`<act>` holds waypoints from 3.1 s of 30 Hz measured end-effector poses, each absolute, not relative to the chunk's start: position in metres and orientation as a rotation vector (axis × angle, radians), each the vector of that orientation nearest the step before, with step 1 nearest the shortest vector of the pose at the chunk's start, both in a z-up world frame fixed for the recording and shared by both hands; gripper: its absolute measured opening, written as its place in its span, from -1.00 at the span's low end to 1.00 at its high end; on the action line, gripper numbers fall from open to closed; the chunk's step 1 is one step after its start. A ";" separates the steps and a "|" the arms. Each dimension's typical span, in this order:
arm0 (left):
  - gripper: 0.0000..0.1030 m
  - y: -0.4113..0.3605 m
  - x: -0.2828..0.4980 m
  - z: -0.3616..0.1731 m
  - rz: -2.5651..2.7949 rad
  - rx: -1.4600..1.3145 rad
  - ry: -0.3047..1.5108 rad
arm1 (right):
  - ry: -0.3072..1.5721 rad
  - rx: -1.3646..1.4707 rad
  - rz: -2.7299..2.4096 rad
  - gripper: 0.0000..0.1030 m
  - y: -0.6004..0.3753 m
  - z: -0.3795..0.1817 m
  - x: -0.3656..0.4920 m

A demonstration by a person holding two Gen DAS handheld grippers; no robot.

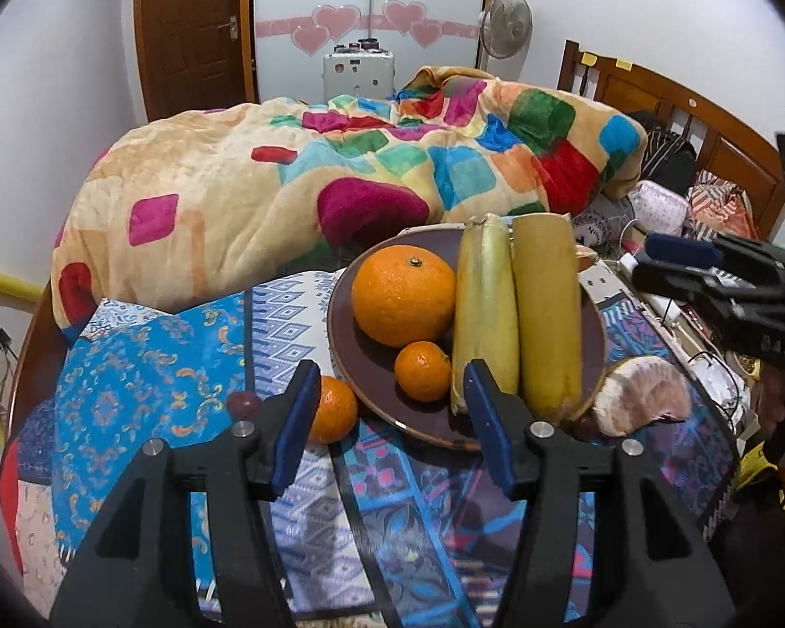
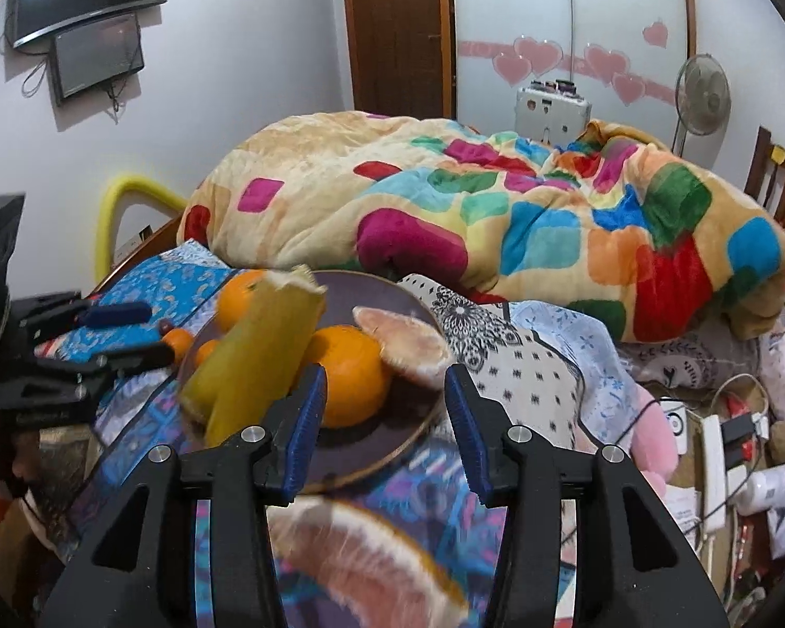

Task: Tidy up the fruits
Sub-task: 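Lay the pomelo segment on the plate edge with the right tool, then move the right tool to the other pomelo segment and grasp it, then lift the pomelo segment with the right tool while the left tool grasps the small mandarin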

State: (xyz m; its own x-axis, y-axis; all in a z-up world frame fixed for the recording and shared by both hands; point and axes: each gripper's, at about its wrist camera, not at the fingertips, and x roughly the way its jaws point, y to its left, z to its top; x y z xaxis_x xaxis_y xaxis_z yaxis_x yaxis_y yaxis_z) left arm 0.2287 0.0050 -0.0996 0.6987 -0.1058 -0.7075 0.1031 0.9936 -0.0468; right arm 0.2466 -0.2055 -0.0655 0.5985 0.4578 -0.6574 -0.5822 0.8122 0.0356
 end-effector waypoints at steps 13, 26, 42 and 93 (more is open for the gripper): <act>0.20 0.017 0.180 -0.099 -0.100 0.023 0.808 | 0.687 -0.248 0.559 0.21 -0.227 -0.082 0.193; 0.22 0.022 0.167 -0.135 -0.112 0.028 0.880 | 0.763 -0.377 0.512 0.33 -0.221 -0.132 0.193; 0.22 0.020 0.166 -0.145 -0.117 0.033 0.887 | 0.787 -0.355 0.563 0.08 -0.221 -0.133 0.200; -0.27 0.033 0.256 -0.153 -0.111 0.043 0.936 | 0.638 -0.161 0.509 -0.09 -0.212 -0.082 0.243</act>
State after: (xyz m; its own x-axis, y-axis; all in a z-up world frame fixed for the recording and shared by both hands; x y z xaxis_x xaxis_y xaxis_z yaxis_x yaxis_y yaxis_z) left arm 0.2557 0.0329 -0.1529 0.5881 -0.0763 -0.8052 0.1140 0.9934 -0.0108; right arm 0.2426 -0.2120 -0.0815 0.6861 0.4035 -0.6053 -0.5004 0.8657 0.0099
